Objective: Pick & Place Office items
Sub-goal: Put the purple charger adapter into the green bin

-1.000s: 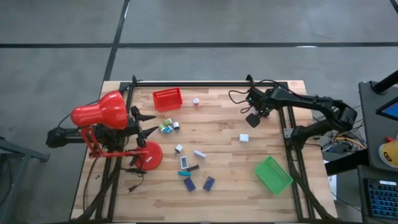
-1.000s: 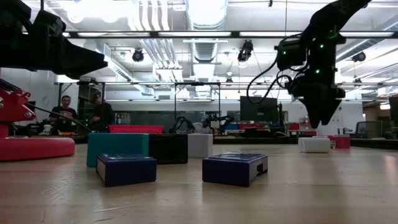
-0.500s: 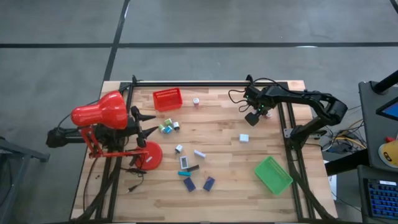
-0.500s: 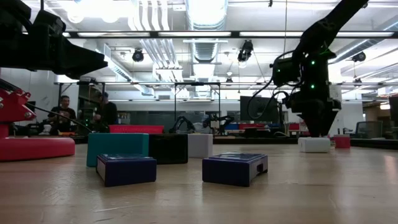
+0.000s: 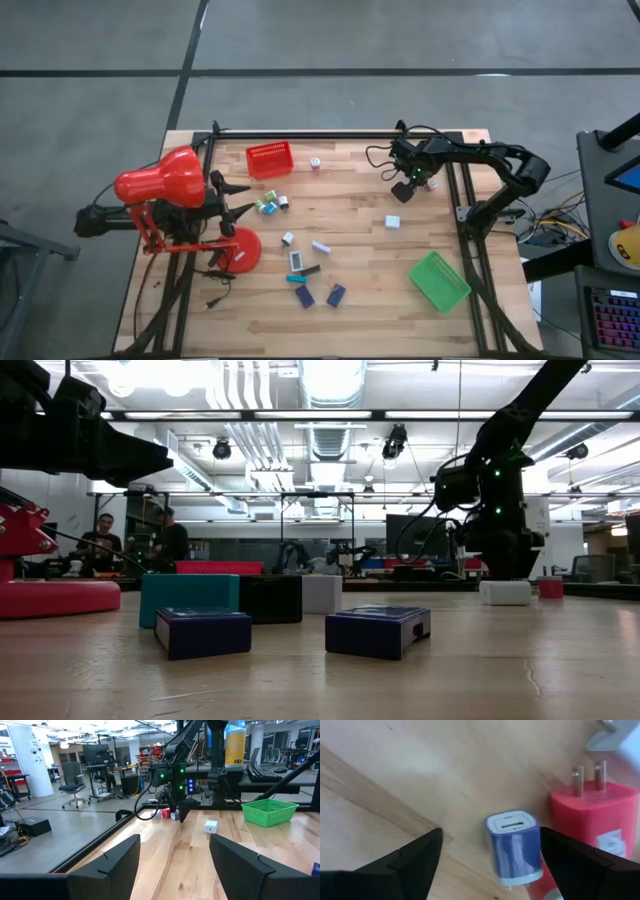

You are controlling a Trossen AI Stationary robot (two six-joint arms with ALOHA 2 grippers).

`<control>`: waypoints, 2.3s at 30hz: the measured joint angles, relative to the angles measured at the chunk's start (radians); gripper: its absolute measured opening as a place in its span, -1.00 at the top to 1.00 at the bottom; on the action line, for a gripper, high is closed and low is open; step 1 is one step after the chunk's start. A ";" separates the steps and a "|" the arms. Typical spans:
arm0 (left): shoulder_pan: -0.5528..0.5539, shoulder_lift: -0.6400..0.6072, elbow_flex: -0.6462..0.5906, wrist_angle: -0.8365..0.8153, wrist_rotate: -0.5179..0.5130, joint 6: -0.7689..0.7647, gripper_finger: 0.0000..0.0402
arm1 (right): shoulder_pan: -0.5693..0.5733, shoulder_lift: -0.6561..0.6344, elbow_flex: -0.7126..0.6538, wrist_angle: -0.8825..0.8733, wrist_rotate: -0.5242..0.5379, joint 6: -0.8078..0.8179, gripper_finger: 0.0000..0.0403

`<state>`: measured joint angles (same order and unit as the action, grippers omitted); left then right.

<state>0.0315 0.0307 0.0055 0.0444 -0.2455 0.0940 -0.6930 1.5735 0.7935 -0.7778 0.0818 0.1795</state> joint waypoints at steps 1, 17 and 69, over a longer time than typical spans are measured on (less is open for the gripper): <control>0.000 0.000 0.000 0.000 0.000 0.000 -0.22 | 0.000 0.005 0.000 -0.001 -0.001 0.003 -0.62; 0.000 0.000 0.000 0.000 0.000 0.000 -0.22 | 0.000 0.003 -0.002 -0.008 -0.003 0.045 -0.62; 0.000 0.000 0.000 0.000 0.000 0.000 -0.22 | 0.002 -0.285 -0.004 -0.092 -0.023 0.083 0.27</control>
<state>0.0312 0.0307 0.0054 0.0445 -0.2455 0.0938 -0.6914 1.2887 0.7891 -0.8697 0.0584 0.2626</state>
